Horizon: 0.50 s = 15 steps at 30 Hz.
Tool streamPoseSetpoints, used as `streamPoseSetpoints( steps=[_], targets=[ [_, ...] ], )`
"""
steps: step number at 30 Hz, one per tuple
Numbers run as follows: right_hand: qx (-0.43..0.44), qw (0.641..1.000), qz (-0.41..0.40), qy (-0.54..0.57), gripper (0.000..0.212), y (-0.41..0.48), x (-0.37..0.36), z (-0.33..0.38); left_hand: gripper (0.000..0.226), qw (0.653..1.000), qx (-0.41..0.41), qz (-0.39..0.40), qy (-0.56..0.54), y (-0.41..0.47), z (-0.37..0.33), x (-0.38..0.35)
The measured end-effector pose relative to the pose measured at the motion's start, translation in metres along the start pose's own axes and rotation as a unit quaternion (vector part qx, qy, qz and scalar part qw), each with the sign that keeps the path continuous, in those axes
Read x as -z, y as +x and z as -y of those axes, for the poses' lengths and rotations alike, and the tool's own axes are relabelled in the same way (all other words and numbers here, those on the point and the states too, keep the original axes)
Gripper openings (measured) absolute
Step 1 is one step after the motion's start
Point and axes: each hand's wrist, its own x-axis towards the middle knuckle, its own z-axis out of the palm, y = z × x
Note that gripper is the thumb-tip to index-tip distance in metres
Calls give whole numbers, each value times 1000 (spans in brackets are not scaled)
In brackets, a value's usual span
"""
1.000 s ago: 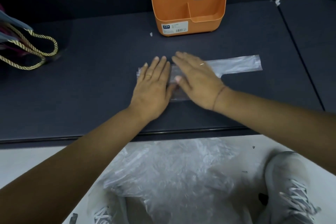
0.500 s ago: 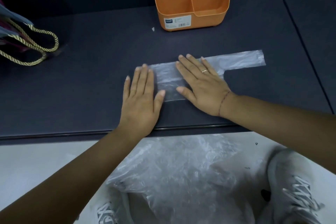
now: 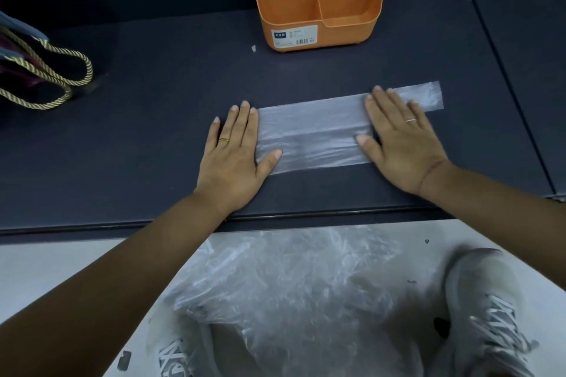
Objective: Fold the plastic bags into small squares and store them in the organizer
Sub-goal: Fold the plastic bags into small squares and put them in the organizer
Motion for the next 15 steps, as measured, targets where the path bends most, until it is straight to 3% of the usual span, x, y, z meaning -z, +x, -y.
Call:
streamPoseSetpoints(
  steps=[3,7,11,15],
  targets=[
    [-17,998,-37,36,83,-9,2,-22,92,1000,7,-8,5,-6,6,-1],
    [104,979,-106,143,60,-23,9,-16,82,993,-69,-93,2,-9,4,2],
    [124,965,-85,214,30,-20,4,-6,73,974,-193,-73,-97,-11,-22,4],
    [124,955,-87,256,8,-12,5,-4,66,965,-208,-83,-133,-9,-38,-6]
  ],
)
